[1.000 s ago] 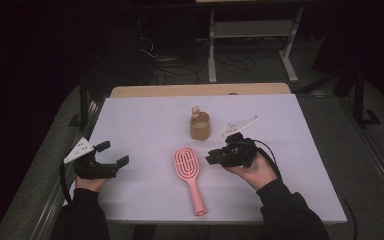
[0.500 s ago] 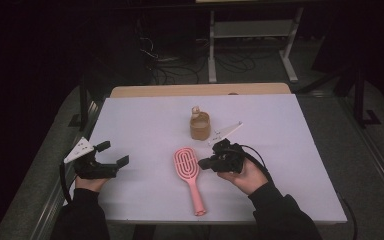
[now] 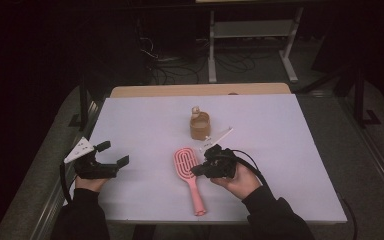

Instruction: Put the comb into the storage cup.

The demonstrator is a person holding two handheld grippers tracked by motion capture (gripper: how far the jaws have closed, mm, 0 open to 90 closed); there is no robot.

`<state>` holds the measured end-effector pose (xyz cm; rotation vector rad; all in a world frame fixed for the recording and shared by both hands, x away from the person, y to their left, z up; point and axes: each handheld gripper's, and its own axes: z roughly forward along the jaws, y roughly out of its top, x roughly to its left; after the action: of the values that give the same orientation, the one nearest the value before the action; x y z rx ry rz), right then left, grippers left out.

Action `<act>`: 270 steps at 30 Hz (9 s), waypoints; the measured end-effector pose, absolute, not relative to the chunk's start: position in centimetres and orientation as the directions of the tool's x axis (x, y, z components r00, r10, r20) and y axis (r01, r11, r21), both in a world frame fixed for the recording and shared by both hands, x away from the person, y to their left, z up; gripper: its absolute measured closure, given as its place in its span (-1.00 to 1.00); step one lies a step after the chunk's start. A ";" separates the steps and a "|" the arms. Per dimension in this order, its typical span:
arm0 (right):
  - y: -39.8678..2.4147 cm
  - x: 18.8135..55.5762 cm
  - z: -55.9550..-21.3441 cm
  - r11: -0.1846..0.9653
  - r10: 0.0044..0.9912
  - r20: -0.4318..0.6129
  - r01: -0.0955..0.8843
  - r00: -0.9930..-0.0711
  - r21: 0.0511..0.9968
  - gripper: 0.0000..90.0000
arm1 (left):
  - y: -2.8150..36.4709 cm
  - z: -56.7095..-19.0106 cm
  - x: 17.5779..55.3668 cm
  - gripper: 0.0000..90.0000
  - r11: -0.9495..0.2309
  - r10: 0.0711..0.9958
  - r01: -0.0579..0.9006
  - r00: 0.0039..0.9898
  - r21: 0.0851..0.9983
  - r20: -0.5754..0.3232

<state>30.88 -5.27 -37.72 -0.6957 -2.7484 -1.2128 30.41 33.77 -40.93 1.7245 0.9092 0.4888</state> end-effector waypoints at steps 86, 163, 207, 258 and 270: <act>-4.3 28.8 -41.9 0.772 0.344 0.223 0.409 -0.912 0.487 0.97 | 33.7 -41.0 30.6 -1.00 -0.136 0.769 0.339 0.629 0.931 -0.117; -5.2 31.9 -37.4 0.769 0.399 0.136 0.412 -0.907 0.490 0.19 | 33.7 -41.1 30.6 -1.00 -0.137 0.767 0.341 0.631 0.930 -0.118; -2.0 32.0 -41.3 0.849 0.335 0.104 0.348 -0.936 0.398 -0.65 | 33.7 -41.1 30.7 -1.00 -0.143 0.764 0.341 0.635 0.929 -0.115; -2.3 31.8 -41.7 0.833 0.333 0.119 0.351 -0.935 0.429 0.53 | 33.6 -41.2 30.7 -1.00 -0.152 0.764 0.348 0.636 0.925 -0.114; -3.4 32.3 -39.9 0.795 0.337 0.148 0.366 -0.930 0.484 0.53 | 33.6 -41.2 30.8 -1.00 -0.149 0.764 0.348 0.635 0.925 -0.116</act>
<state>32.30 -3.36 -39.92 -0.5728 -2.9247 -0.8050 30.77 33.61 -41.23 1.7480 0.9062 0.4672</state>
